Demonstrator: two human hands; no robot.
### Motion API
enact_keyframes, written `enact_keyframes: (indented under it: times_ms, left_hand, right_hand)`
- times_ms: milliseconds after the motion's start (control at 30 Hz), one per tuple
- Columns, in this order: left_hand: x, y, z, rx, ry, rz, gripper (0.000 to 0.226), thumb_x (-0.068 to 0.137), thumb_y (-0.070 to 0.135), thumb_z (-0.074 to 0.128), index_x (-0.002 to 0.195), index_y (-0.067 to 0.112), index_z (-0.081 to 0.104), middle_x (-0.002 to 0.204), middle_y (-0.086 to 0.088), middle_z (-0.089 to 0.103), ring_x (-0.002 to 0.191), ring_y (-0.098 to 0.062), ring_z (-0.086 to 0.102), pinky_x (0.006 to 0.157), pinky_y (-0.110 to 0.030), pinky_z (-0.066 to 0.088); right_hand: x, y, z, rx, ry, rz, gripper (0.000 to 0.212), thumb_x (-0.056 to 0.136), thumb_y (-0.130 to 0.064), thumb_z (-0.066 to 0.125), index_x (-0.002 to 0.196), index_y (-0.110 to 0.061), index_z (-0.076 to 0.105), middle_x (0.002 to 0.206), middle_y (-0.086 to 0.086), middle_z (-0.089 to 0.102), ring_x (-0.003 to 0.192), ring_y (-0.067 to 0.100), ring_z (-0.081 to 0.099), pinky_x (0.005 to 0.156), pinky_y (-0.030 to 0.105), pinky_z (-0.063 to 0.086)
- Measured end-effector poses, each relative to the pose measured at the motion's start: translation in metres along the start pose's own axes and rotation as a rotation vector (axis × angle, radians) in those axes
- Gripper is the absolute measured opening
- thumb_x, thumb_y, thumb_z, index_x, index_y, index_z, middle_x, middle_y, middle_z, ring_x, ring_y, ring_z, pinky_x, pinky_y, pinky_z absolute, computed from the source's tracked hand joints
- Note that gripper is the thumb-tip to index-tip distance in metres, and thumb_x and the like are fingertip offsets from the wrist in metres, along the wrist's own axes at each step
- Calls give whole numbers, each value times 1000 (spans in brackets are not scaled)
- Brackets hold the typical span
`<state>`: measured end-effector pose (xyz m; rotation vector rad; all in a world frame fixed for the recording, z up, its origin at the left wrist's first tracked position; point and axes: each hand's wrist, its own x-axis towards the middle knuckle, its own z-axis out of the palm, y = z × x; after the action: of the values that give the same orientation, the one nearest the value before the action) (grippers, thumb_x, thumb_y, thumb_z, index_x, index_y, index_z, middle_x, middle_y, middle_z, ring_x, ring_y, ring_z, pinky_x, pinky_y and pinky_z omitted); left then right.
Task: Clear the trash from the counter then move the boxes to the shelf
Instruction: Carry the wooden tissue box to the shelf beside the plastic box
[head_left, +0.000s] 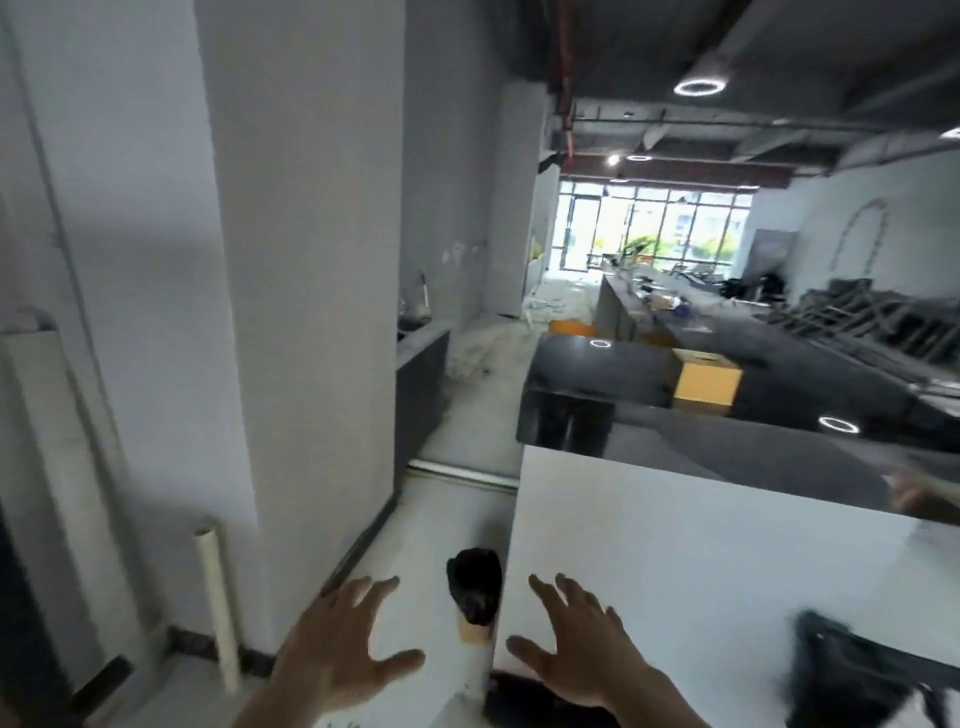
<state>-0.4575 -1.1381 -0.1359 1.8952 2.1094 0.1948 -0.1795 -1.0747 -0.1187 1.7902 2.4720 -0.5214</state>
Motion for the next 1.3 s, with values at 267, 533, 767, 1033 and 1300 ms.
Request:
enact_keyframes:
  times_ms: [267, 533, 767, 1033, 1300]
  left_hand:
    - [74, 193, 25, 1, -2, 309, 108, 57, 95, 40, 151, 48, 14, 160, 14, 21, 143, -15, 31, 112, -38, 31]
    - [121, 333, 18, -4, 57, 463, 96, 68, 84, 44, 151, 46, 14, 161, 12, 20, 144, -15, 30, 114, -35, 29]
    - [176, 386, 5, -105, 138, 427, 96, 68, 89, 39, 150, 45, 19, 159, 15, 26, 143, -13, 32, 112, -36, 35]
    - [284, 423, 5, -573, 187, 377, 87, 76, 77, 55, 150, 43, 24, 159, 9, 26, 145, -18, 30, 111, -42, 35]
    - [427, 437, -47, -994, 132, 259, 87, 74, 73, 57, 148, 38, 30, 158, -1, 32, 141, -22, 37, 108, -43, 34]
  right_hand:
    - [-63, 160, -49, 60, 143, 290, 141, 31, -96, -5, 159, -36, 2, 171, 3, 1, 156, 26, 5, 123, 55, 10]
    - [-75, 282, -114, 80, 273, 389, 131, 44, -97, -2, 159, -36, 3, 170, 2, 5, 156, 27, 10, 123, 53, 15]
    - [-26, 352, -156, 160, 408, 338, 84, 91, -70, 42, 159, -33, 11, 168, 3, 16, 152, 27, 21, 121, 48, 27]
    - [81, 379, -200, 429, 568, 249, 81, 90, -63, 53, 157, -29, 24, 159, 5, 33, 144, 30, 36, 114, 45, 40]
    - [213, 391, -265, 827, 669, 284, 84, 79, -67, 64, 151, -33, 36, 157, 10, 38, 141, 31, 42, 113, 52, 41]
